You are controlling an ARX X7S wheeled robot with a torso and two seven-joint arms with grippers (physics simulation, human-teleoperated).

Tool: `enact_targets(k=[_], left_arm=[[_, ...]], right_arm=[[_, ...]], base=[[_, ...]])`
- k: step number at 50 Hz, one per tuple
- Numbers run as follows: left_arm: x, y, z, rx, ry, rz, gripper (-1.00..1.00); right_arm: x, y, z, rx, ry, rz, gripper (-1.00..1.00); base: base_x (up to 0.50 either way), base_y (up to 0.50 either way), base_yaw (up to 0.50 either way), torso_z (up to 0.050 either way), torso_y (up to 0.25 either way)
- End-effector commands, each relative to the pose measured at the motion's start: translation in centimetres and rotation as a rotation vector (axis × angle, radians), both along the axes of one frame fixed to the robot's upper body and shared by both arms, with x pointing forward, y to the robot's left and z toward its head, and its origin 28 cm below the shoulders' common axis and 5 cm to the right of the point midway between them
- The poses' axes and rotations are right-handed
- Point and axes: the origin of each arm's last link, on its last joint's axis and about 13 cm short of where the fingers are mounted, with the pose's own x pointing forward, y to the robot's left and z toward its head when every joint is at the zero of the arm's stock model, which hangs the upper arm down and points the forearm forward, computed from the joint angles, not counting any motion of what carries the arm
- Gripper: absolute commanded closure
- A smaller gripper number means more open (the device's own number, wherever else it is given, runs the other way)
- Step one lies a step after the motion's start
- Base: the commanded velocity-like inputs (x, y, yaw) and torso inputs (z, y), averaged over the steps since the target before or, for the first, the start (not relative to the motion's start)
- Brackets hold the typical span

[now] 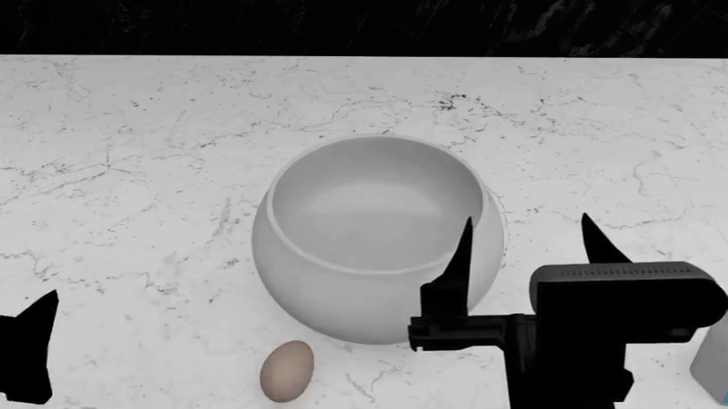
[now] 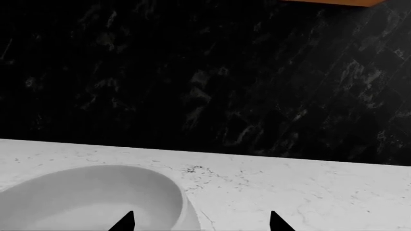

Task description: Place the eggs and milk next to the bowl.

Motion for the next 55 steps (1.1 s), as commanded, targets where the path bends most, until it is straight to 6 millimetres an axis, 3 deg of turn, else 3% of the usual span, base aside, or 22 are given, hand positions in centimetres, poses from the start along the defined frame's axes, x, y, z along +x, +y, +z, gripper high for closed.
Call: enact_targets(k=[1, 20, 55], left_arm=[[-0.5, 1.2, -0.6, 0.003, 0.007, 0.094, -1.0], [-0.5, 2.9, -1.4, 0.014, 0.014, 0.225, -1.0], [3.3, 5.9, -3.1, 0.07, 0.086, 0.358, -1.0]], right_arm=[[0.1, 0.1, -0.2, 0.004, 0.0, 0.005, -1.0], [0.2, 0.0, -0.4, 0.011, 0.003, 0.008, -1.0], [0.1, 0.2, -0.5, 0.004, 0.012, 0.013, -1.0]], base=[[0.0, 0.0, 0.0, 0.0, 0.0], [0.0, 0.0, 0.0, 0.0, 0.0], [0.0, 0.0, 0.0, 0.0, 0.0]])
